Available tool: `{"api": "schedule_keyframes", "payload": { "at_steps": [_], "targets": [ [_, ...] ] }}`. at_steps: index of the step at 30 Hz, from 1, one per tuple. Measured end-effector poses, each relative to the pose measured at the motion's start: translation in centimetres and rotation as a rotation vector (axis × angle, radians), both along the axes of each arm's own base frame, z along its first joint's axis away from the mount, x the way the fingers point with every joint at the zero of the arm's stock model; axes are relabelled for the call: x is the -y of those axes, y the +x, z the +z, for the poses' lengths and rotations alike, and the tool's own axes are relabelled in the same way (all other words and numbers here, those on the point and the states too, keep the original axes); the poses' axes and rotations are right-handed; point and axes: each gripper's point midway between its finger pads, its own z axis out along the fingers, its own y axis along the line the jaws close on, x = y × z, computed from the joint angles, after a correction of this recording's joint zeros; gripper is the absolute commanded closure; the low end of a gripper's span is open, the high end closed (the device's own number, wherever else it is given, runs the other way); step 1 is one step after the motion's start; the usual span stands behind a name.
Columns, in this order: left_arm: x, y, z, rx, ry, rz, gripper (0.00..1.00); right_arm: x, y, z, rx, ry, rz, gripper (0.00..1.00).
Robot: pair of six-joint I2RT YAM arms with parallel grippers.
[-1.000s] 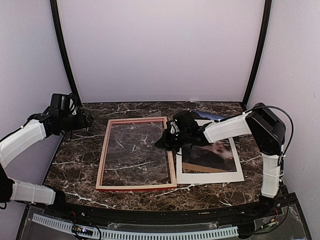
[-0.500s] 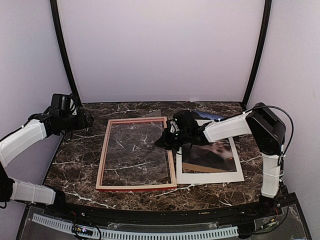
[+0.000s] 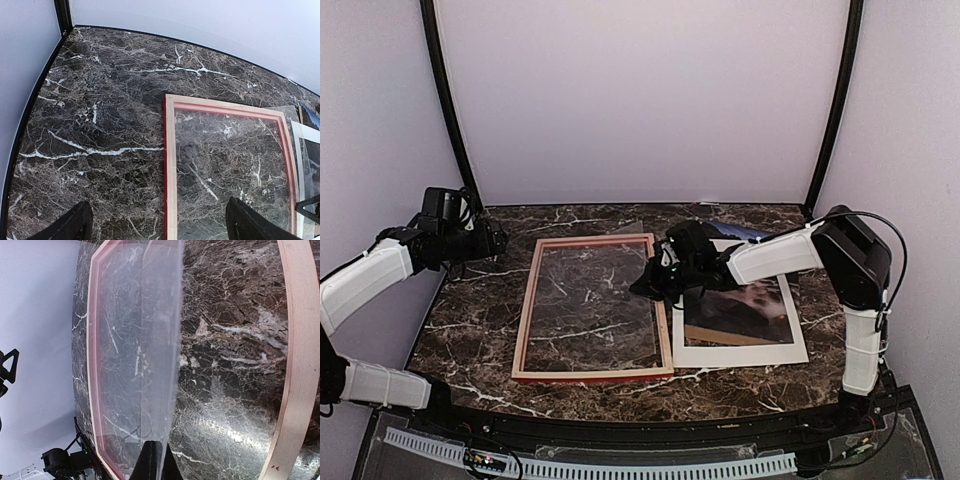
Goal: Put the photo into the frame
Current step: Place the glass panel at the frame body.
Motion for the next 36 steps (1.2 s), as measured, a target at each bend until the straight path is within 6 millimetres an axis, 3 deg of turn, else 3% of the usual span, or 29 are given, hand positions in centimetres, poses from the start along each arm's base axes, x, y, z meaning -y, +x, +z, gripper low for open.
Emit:
{"api": "schedule_keyframes", "payload": {
  "at_steps": [16,36],
  "targets": [
    [0.0,0.0,0.0,0.0,0.0,0.0,0.05,0.5,-0.1,-1.8,-0.032,-0.037,-0.007,1.0],
    [0.0,0.0,0.0,0.0,0.0,0.0,0.05,0.3,0.1,-1.4,-0.018,-0.039,0.003,1.0]
  ]
}}
